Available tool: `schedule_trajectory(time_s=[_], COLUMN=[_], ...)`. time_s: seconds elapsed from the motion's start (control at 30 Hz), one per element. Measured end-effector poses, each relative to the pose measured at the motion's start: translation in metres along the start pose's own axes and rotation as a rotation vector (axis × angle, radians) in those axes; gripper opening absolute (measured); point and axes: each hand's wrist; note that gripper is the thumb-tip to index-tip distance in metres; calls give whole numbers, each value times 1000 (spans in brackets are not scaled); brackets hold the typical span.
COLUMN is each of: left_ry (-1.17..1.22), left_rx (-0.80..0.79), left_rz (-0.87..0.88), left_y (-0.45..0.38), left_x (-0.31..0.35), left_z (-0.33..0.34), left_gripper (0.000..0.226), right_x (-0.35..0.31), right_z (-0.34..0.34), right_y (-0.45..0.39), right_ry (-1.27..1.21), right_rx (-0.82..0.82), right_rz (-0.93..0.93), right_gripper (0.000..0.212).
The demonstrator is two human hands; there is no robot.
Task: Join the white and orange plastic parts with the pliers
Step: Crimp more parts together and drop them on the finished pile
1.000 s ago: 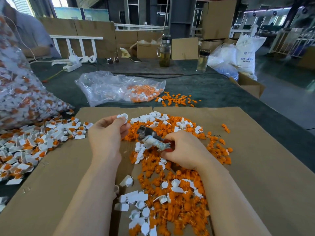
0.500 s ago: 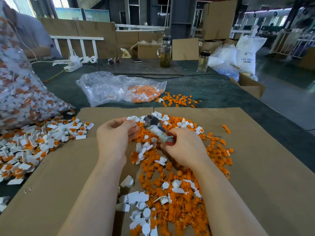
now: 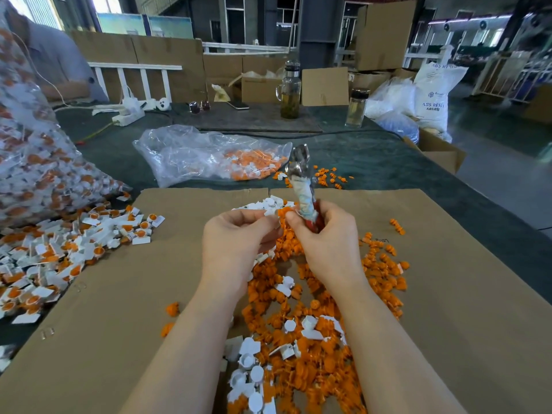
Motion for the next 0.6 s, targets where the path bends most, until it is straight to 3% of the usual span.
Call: schedule_trajectory(time_s=[0.37,0.6], left_ry=[3,-158], left_rx=[4,64], left_rz=[69,179], left_y=[1,1], left_x=[1,-2], left_z=[0,1], left_gripper=[6,11], right_x=[-2,-4], right_z=[4,4], right_y=[4,3], right_ry=[2,25], right_rx=[43,25], right_rz=[-36,-22], right_gripper=[17,16])
Point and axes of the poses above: each hand's wrist, its own y-axis away from the middle knuckle, its own z-axis out of the palm, x = y × z, and after that the axes turned 15 degrees about -y, right-handed
